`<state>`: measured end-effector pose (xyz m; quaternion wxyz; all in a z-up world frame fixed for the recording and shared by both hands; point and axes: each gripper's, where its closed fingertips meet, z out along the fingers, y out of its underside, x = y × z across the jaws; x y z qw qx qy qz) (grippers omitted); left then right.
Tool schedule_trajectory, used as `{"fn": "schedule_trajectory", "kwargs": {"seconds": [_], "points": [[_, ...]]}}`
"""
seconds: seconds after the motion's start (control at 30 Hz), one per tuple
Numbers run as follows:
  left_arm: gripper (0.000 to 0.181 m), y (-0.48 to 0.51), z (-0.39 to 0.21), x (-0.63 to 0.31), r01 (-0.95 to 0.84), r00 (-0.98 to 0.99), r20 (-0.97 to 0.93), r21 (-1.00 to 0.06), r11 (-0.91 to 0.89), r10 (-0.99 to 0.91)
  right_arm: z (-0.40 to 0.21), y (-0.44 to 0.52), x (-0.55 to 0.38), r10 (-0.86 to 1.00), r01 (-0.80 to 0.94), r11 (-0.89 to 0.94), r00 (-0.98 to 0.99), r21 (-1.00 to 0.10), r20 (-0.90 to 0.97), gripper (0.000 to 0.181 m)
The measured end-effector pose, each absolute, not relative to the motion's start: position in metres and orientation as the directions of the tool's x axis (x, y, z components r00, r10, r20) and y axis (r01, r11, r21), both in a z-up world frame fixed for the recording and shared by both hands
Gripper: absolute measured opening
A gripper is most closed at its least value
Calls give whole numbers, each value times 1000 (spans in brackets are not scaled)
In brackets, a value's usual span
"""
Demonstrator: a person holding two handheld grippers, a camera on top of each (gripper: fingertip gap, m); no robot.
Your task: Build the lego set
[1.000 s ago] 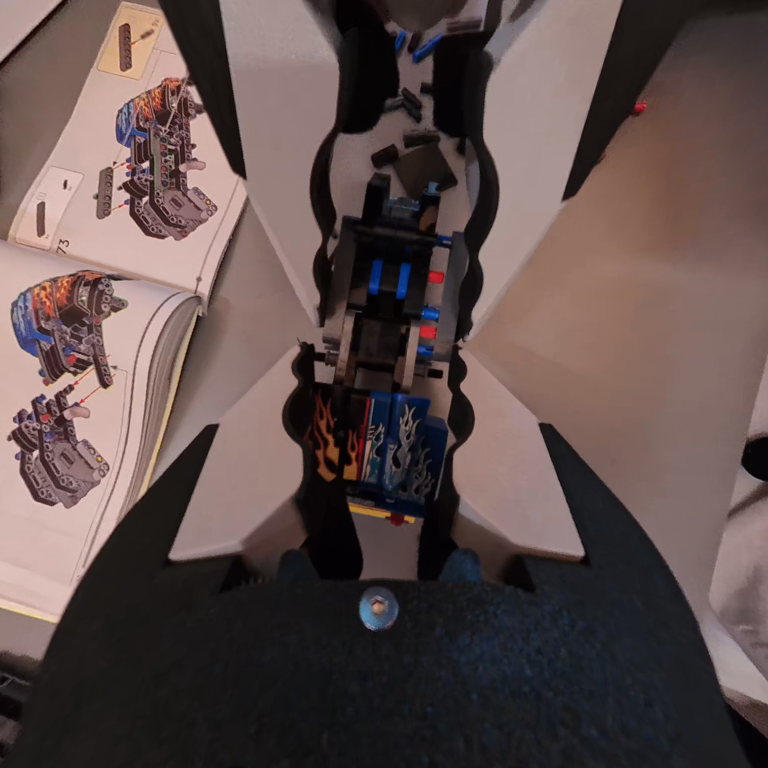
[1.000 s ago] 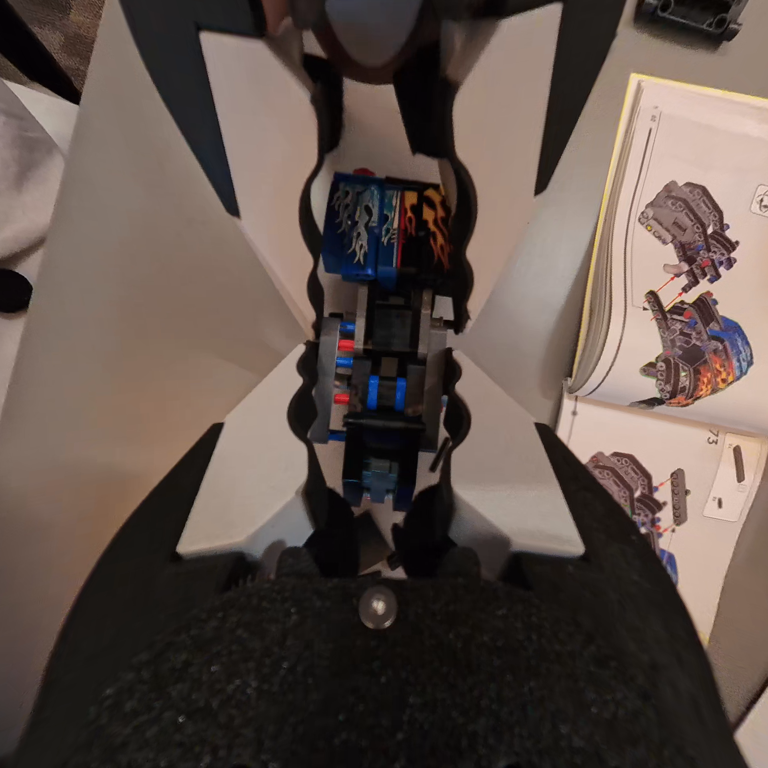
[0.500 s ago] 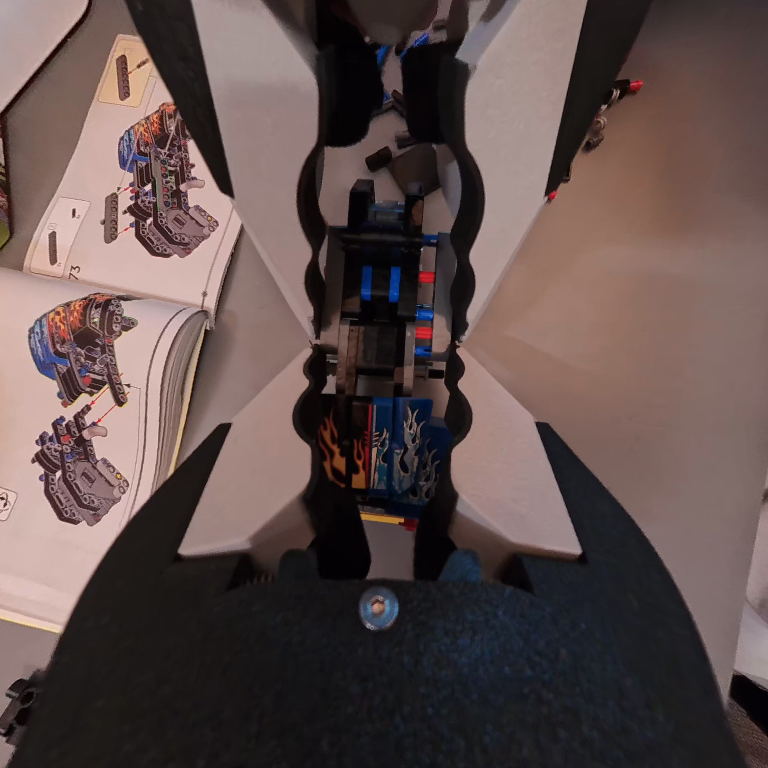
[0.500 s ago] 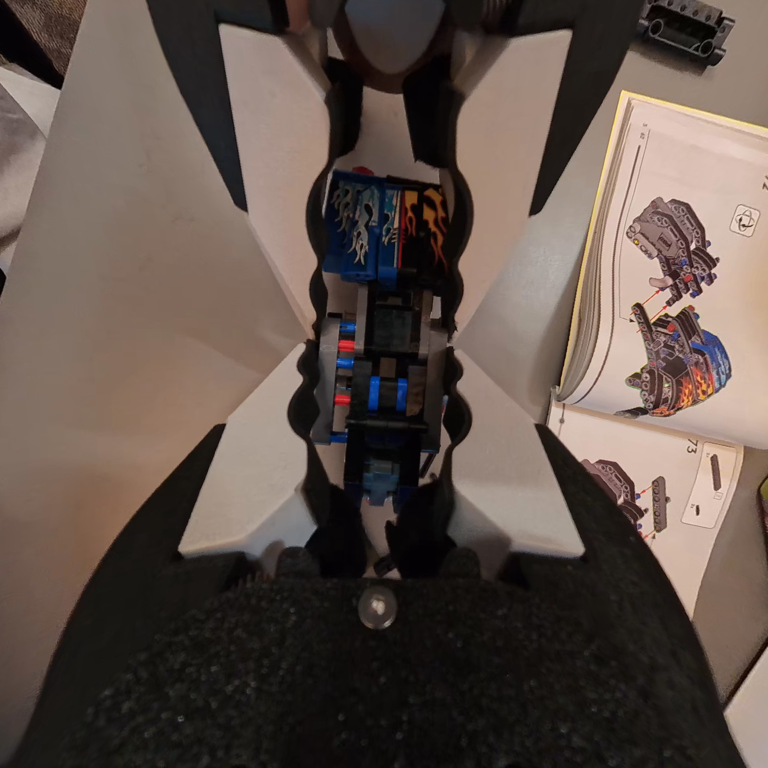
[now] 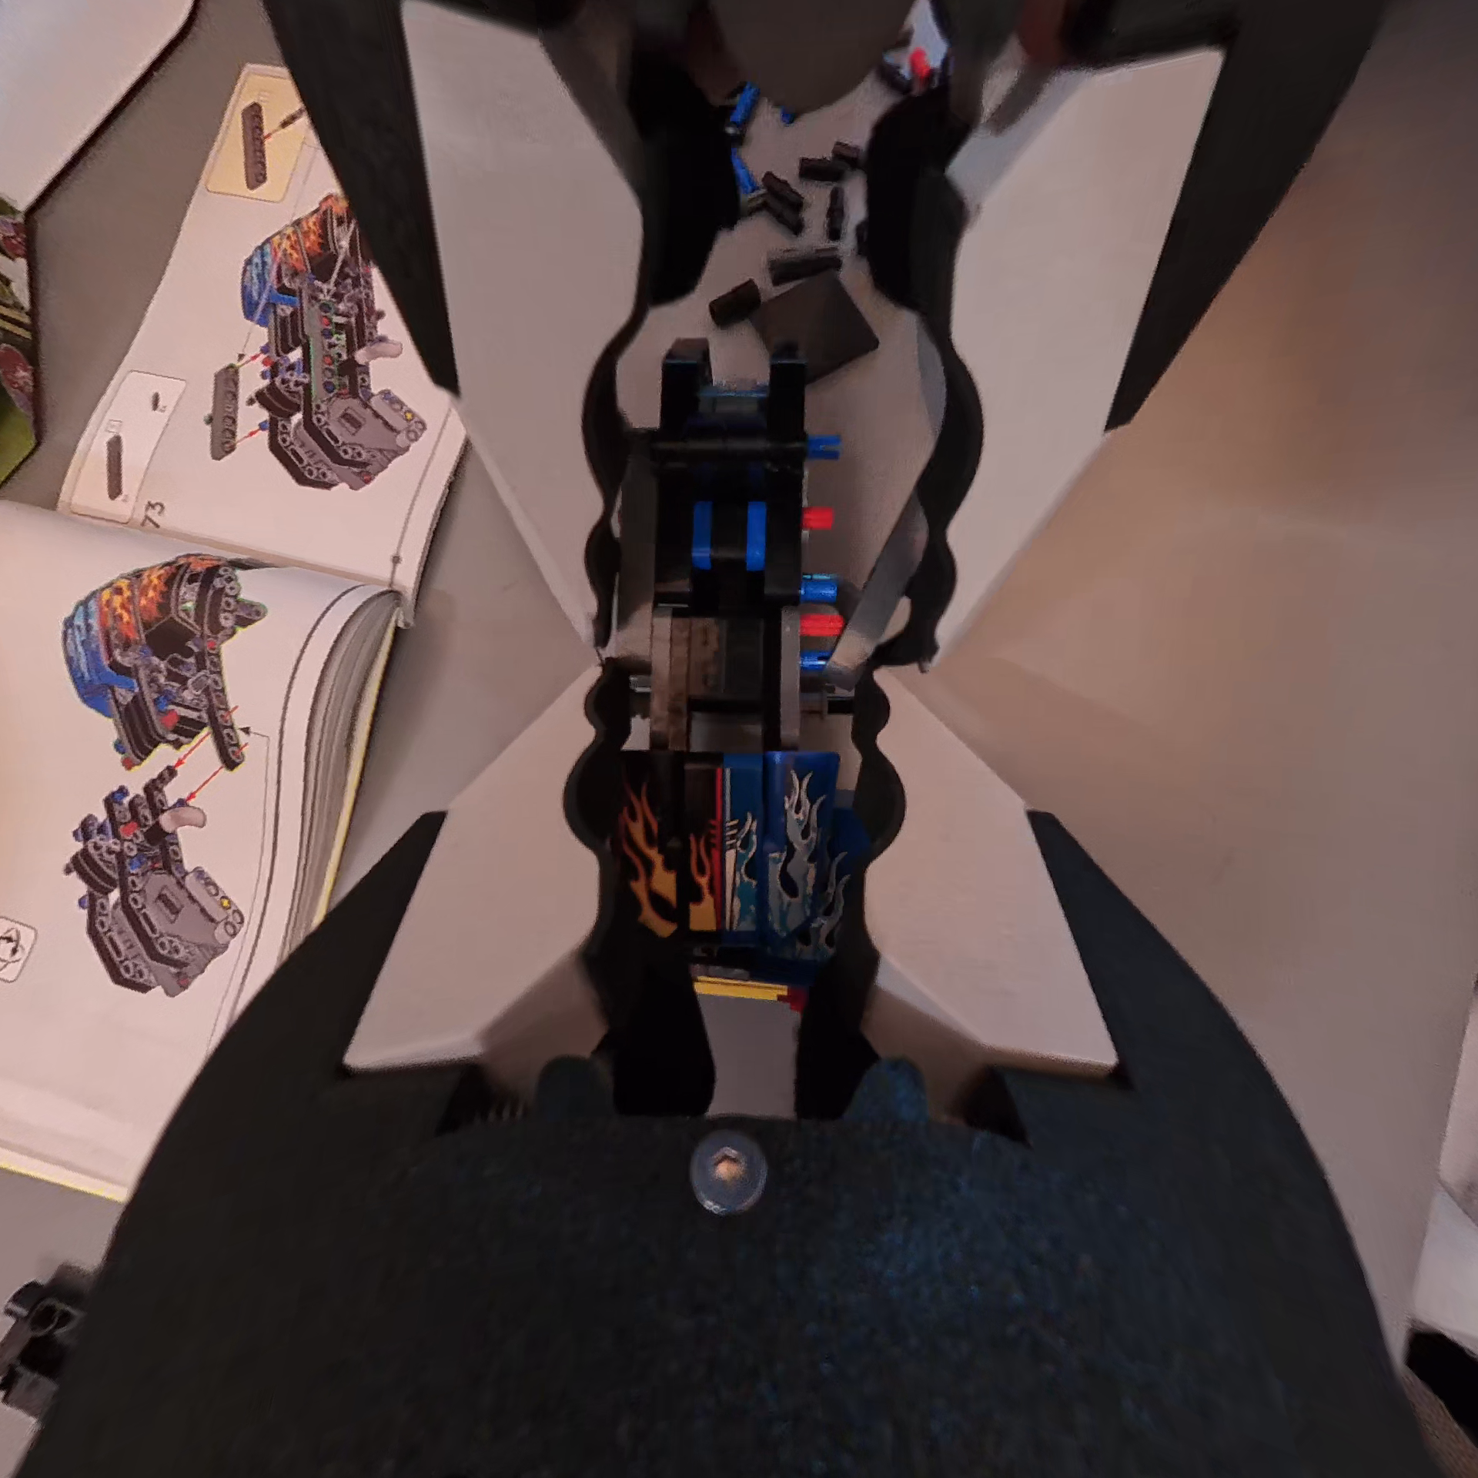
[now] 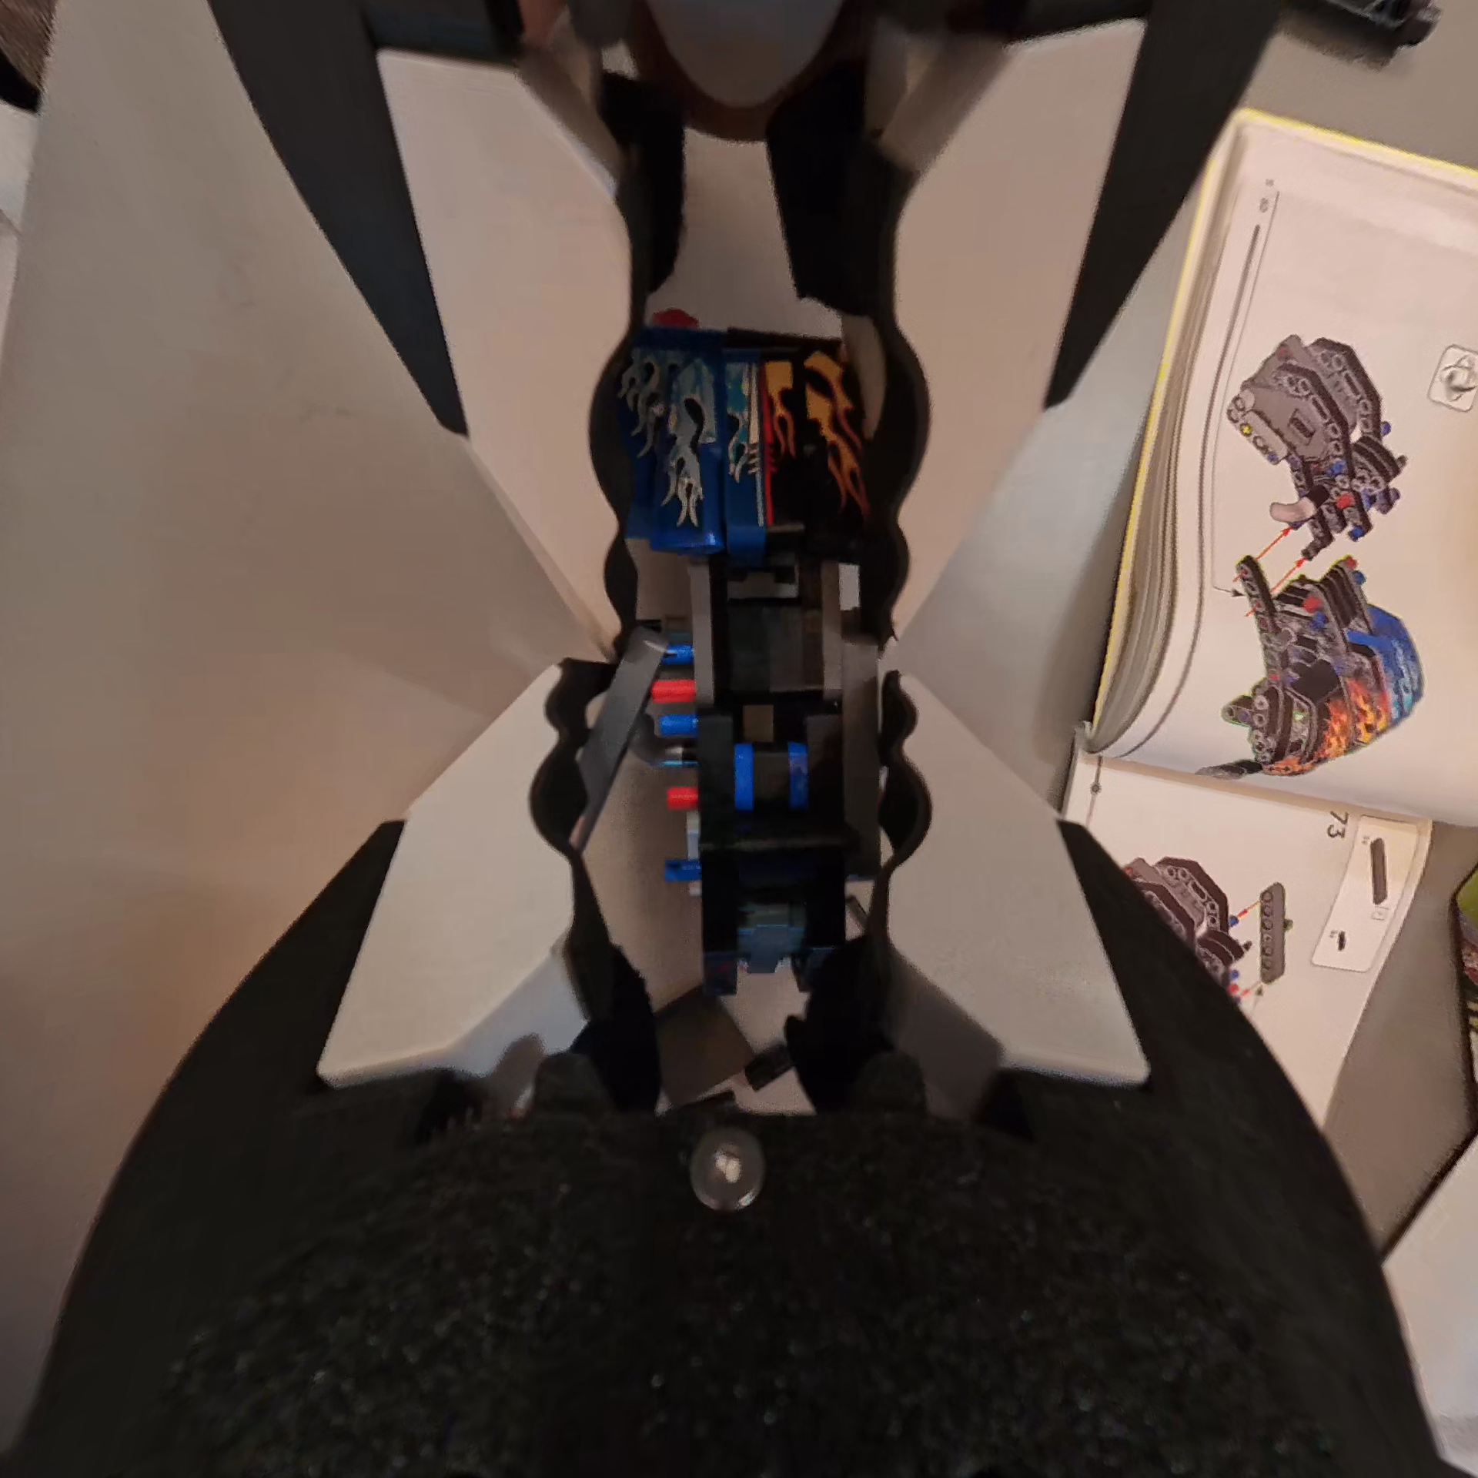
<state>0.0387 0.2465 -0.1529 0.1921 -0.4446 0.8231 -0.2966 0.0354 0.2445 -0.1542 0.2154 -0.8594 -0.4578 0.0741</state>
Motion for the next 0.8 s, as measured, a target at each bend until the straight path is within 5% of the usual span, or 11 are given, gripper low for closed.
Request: {"fn": "schedule_trajectory", "kwargs": {"seconds": [0.53,0.8], "points": [[52,247,-136,30,-521,-539,-115,-733,438,-834,-155,246,45,831,783,-502,554,-367,47,63],[70,250,-146,37,-534,-548,-29,-757,376,-836,-155,250,41,843,780,-478,537,-404,39,63]]}}
